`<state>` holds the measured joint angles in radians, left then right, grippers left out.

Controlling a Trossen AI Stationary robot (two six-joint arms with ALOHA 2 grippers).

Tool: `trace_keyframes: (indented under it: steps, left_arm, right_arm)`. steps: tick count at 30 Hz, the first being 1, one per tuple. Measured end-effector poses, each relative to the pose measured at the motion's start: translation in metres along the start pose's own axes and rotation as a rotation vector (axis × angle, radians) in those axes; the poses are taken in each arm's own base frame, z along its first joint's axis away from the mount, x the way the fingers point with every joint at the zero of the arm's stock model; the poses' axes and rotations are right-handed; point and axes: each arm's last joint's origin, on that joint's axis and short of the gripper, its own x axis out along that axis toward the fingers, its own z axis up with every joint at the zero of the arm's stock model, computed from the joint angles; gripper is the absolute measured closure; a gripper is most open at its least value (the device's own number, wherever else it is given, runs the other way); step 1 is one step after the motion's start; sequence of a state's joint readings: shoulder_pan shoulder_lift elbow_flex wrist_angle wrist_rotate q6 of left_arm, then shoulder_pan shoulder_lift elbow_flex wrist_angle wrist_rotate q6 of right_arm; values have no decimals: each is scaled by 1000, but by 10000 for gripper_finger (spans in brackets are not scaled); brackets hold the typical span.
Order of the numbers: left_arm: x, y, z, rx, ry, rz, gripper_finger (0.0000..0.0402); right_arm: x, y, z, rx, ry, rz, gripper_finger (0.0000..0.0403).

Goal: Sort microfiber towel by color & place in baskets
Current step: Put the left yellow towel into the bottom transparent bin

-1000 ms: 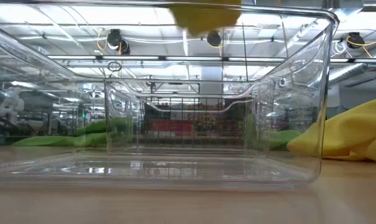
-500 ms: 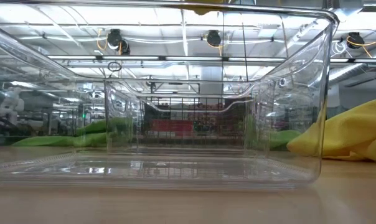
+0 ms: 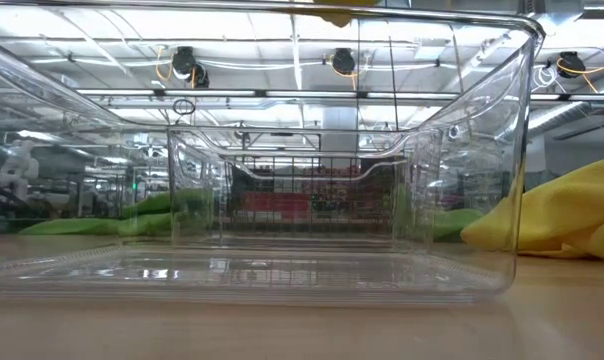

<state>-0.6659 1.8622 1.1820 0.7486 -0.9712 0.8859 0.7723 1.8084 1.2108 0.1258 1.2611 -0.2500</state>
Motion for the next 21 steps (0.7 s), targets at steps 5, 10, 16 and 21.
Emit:
trace_keyframes:
  steps: [5,10,16,21]
  left_arm:
    - [-3,-1,1,-20,22,20,363]
    - [-18,-4,13,-86,-49,-6,363]
    - [-39,-4,33,-212,-247,-61,363]
    - [-47,-2,43,-268,-443,-145,363]
  right_arm:
    - [-4,0,-5,-55,14,28,101]
    - [-23,7,-7,-104,-10,159,110]
    - [-52,12,-4,-123,-57,119,121]
    - [-56,11,-2,-7,-63,142,117]
